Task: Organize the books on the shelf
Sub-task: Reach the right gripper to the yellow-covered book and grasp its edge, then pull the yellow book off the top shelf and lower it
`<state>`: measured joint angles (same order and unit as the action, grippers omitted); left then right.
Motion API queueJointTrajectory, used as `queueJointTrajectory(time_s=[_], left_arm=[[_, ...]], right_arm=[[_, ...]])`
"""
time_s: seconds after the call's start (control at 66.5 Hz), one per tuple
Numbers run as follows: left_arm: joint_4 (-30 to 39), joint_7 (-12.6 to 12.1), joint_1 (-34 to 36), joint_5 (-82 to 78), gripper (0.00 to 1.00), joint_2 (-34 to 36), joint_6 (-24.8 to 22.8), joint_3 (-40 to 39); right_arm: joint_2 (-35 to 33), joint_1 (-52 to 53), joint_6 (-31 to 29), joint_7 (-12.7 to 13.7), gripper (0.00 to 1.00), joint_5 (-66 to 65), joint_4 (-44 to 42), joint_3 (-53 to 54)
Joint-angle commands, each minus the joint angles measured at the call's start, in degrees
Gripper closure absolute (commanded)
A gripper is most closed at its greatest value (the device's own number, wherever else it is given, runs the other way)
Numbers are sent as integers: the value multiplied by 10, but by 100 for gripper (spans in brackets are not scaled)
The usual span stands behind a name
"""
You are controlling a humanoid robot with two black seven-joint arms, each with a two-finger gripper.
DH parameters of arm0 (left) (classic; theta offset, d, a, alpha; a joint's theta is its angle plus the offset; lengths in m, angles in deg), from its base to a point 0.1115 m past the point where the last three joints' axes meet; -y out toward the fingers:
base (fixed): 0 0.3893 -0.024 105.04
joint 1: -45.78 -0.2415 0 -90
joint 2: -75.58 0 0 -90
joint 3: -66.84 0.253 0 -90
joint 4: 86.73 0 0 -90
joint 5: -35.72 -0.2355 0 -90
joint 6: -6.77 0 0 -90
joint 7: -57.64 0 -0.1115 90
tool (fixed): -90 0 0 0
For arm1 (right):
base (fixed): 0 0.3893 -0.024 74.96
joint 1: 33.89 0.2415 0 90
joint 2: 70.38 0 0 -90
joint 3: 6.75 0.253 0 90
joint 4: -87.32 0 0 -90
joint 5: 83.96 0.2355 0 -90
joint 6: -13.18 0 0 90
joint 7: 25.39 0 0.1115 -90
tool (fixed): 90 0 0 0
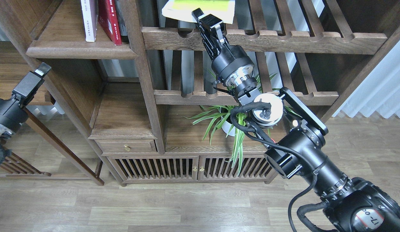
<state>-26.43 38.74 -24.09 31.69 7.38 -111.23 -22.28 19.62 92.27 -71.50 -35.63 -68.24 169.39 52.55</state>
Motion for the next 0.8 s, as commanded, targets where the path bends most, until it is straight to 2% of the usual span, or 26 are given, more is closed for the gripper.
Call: queueJointTrajectory(time_s=[0.0,0.361,0.676,0.782], left_arm=[[-1,0,0,0,5,0,0,0],[-3,1,0,0,5,-1,0,1],[-11,1,0,6,5,-6,0,7],[-12,1,25,110,4,-6,0,46]], right_arm=[[0,-11,-1,-1,85,0,30,6],[0,-108,-9,-6,85,-3,120,8],[0,-178,-44,-6,86,-16,125,-1],[0,-193,-61,-3,87,-16,127,-2]])
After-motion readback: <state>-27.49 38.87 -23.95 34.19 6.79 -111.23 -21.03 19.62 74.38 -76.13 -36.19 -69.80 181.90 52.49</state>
